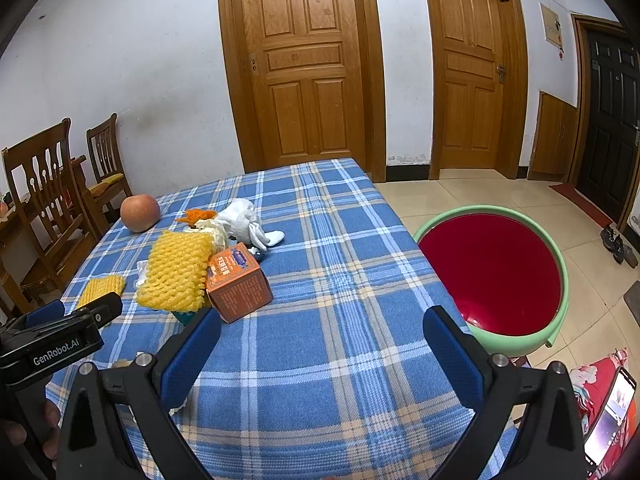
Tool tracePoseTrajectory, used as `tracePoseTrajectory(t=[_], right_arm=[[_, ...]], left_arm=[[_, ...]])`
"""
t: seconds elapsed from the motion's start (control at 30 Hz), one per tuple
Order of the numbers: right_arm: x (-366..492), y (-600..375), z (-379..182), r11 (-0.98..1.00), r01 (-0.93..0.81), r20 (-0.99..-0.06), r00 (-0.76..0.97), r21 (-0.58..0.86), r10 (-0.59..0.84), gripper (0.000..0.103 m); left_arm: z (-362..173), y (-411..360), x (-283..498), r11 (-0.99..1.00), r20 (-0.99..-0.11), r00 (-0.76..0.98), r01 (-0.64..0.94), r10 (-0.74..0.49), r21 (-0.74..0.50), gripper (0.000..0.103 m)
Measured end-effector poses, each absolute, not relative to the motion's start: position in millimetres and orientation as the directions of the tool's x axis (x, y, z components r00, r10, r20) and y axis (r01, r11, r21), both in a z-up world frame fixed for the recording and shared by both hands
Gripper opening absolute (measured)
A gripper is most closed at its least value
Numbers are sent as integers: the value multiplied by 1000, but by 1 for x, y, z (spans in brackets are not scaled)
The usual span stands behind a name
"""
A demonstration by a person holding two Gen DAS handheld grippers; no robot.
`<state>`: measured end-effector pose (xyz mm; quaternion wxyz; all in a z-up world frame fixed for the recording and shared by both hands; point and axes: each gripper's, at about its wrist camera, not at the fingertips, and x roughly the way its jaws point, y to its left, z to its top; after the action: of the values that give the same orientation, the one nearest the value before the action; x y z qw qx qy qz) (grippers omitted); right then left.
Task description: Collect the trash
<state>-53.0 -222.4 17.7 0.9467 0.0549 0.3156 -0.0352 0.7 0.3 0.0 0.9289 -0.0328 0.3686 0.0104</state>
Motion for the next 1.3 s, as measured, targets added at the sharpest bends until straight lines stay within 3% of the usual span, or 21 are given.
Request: tracePoseTrajectory(t=[1.3], right_arm=[[-52, -225, 17, 991, 102, -606, 795, 86, -29, 103]], left_arm=[[4, -10, 6, 998, -687, 726, -39, -8, -54, 101]])
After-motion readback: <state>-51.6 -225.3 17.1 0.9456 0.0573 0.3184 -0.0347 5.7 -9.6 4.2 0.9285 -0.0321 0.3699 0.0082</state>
